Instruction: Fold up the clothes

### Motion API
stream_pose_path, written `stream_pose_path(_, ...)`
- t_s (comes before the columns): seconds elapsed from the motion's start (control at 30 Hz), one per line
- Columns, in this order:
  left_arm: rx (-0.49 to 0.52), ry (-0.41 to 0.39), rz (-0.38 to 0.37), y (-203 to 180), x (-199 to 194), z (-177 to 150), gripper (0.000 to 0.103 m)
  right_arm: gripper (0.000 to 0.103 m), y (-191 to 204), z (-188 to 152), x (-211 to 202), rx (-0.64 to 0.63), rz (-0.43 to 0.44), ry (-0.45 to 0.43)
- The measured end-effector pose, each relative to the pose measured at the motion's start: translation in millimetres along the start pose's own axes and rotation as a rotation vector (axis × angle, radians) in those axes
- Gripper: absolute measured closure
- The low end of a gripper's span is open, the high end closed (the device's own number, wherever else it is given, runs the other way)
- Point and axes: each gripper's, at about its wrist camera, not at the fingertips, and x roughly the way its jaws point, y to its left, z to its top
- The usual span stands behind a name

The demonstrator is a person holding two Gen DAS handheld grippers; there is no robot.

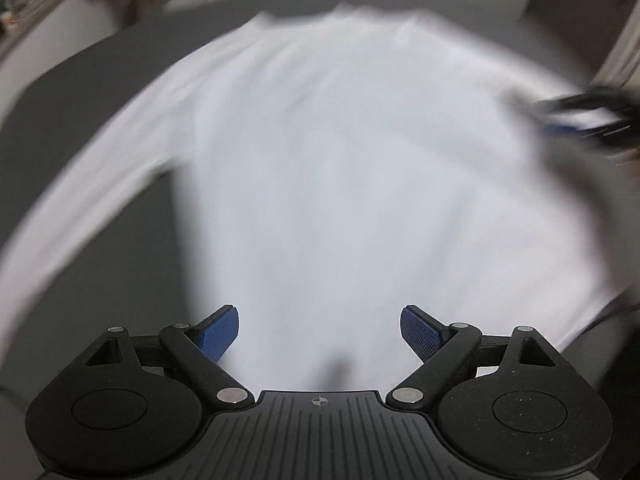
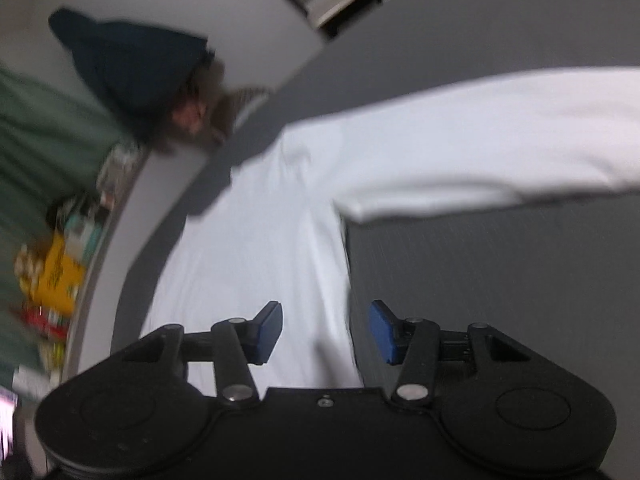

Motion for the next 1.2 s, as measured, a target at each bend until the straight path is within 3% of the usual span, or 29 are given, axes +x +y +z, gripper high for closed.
stream_pose_path(0.03, -0.011, -0.042, -0.056, -13, 7, 4, 0.014, 0.055, 0, 8, 8, 0.021, 0.013, -0.017)
stream_pose_path(0.13, 0.032, -0.082, -0.172, -45, 43, -23, 0.014, 0.056, 1, 34, 33, 0.085, 0.051, -0.07)
stream_pose_path(0.23, 0.167, -0.021, -0.271, -67, 83, -34, 0.014, 0.062, -4, 50, 55, 0.166, 0.081, -0.078)
stream_pose_path(0.3, 0.286, -0.018, -0.251, -84, 89, -47, 0.014, 0.068, -13, 52, 68, 0.25, 0.111, -0.056)
stream_pose_path(0.33, 0.345, -0.033, -0.241, -90, 86, -50, 0.014, 0.081, -18, 52, 73, 0.285, 0.115, -0.052)
stream_pose_path(0.4, 0.414, -0.044, -0.236, -99, 77, -54, 0.013, 0.095, -27, 52, 77, 0.317, 0.092, -0.077)
stream_pose_path(0.53, 0.452, -0.039, -0.256, -107, 83, -71, 0.013, 0.096, -33, 58, 69, 0.264, 0.038, -0.194)
stream_pose_path(0.67, 0.487, -0.047, -0.249, -103, 103, -87, 0.013, 0.094, -32, 55, 73, 0.216, 0.05, -0.16)
stream_pose_path(0.8, 0.529, -0.043, -0.224, -114, 107, -94, 0.012, 0.058, -51, 47, 45, 0.283, 0.135, -0.124)
stream_pose_path(0.87, 0.524, -0.041, -0.22, -114, 109, -91, 0.012, 0.055, -64, 42, 16, 0.273, 0.129, -0.138)
stream_pose_path(1.03, 0.471, -0.034, -0.212, -104, 103, -90, 0.012, 0.051, -111, 37, -77, 0.2, -0.068, -0.31)
stream_pose_path(1.13, 0.383, -0.075, -0.202, -91, 98, -79, 0.012, 0.05, -153, 48, -130, 0.193, -0.285, -0.454)
stream_pose_path(1.2, 0.311, -0.112, -0.199, -80, 95, -70, 0.012, 0.05, -181, 58, -147, 0.199, -0.398, -0.465)
